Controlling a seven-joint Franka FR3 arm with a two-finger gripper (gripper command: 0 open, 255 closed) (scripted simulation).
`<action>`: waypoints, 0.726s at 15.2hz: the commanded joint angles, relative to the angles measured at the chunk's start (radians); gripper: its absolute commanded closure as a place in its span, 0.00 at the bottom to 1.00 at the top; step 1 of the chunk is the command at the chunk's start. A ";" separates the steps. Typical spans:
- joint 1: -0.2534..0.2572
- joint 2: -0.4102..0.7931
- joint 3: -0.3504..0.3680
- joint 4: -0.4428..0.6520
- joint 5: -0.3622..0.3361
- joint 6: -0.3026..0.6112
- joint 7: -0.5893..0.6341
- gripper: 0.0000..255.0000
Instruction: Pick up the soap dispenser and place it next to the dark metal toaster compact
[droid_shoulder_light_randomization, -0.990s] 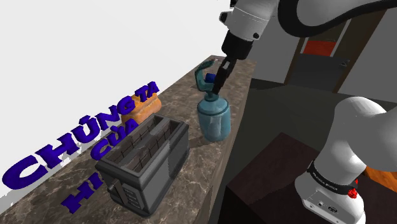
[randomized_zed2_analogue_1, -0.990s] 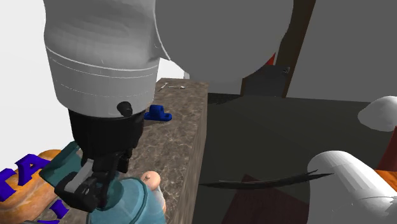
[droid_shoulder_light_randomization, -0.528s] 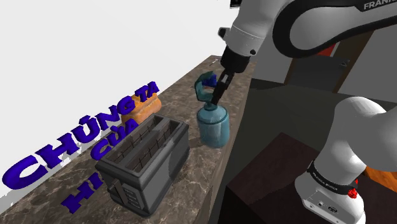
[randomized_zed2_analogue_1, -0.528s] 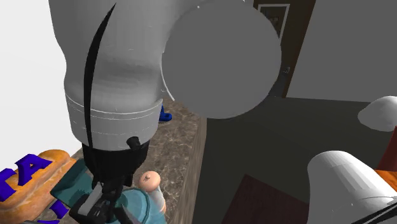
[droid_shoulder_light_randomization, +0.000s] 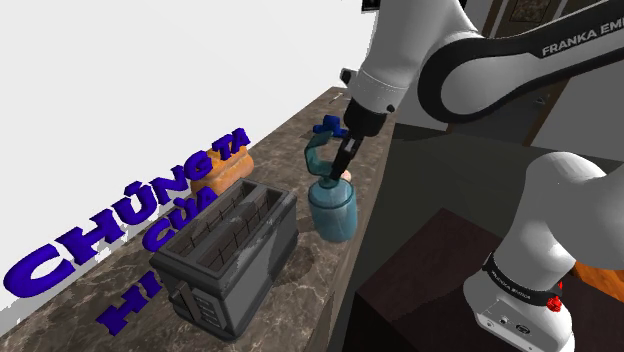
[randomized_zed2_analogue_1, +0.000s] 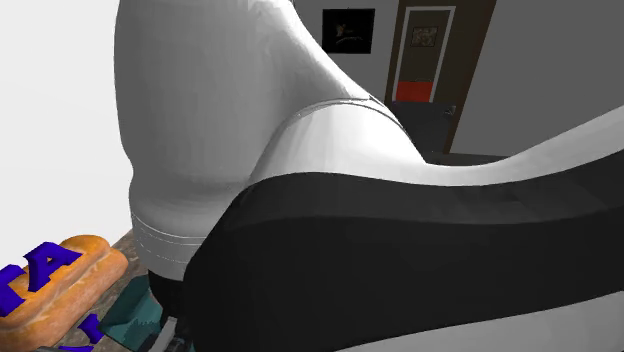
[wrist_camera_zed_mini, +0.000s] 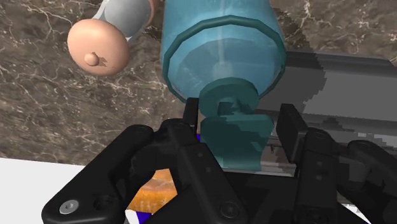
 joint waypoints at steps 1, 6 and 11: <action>0.000 0.009 0.001 -0.020 0.000 0.030 0.000 1.00; -0.001 0.042 0.004 -0.067 0.000 0.111 0.003 1.00; -0.002 0.079 0.007 -0.104 -0.001 0.184 0.005 1.00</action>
